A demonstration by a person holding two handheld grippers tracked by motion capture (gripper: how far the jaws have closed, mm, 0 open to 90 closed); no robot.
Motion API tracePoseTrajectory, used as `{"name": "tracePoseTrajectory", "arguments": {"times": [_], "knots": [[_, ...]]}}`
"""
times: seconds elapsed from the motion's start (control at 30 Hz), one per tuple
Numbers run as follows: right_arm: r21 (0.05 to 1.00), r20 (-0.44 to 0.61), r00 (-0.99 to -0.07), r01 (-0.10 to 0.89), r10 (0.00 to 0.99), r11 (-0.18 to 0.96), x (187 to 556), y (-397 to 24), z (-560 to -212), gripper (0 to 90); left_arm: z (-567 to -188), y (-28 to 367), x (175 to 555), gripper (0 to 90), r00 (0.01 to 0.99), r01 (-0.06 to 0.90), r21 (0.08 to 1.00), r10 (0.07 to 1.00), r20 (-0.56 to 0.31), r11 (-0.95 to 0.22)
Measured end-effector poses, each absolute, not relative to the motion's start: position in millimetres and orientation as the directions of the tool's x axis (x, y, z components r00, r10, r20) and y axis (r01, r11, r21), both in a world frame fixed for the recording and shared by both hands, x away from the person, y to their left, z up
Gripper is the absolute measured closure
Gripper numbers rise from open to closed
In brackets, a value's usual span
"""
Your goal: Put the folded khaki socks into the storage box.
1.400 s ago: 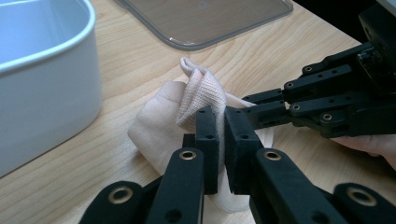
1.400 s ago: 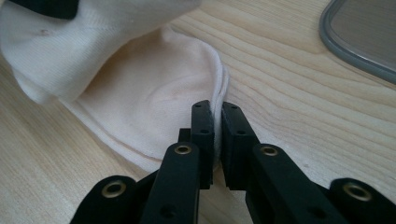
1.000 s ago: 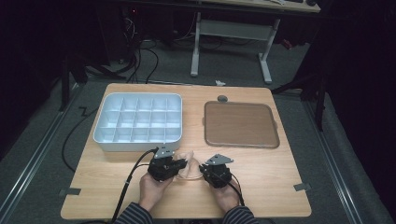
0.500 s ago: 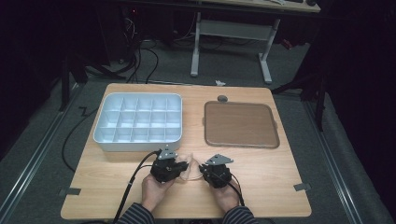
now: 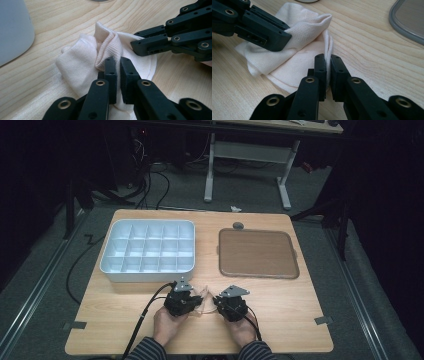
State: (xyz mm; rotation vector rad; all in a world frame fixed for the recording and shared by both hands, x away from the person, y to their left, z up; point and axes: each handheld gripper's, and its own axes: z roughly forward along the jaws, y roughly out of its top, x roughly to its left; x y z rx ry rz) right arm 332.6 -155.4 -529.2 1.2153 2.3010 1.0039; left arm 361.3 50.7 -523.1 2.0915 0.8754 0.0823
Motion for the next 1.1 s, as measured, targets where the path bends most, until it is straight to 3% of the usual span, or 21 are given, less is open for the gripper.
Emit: {"name": "tracePoseTrajectory", "arguments": {"times": [0.33,0.57,1.1], "knots": [[0.724,0.026,-0.570,0.577,0.821,0.377,333.1,-156.1,-528.9,84.4,-520.3,54.3,359.0,73.5,0.758,0.550,0.745,0.600,-0.255,-0.377],[0.723,0.043,-0.562,0.588,0.826,0.362,334.0,-158.1,-528.2,78.1,-511.6,60.1,354.9,63.4,0.769,0.531,0.769,0.583,-0.261,-0.355],[0.743,0.048,-0.562,0.573,0.826,0.347,324.3,-163.3,-518.8,75.8,-504.3,88.7,349.3,59.3,0.738,0.535,0.795,0.616,-0.276,-0.284]]}}
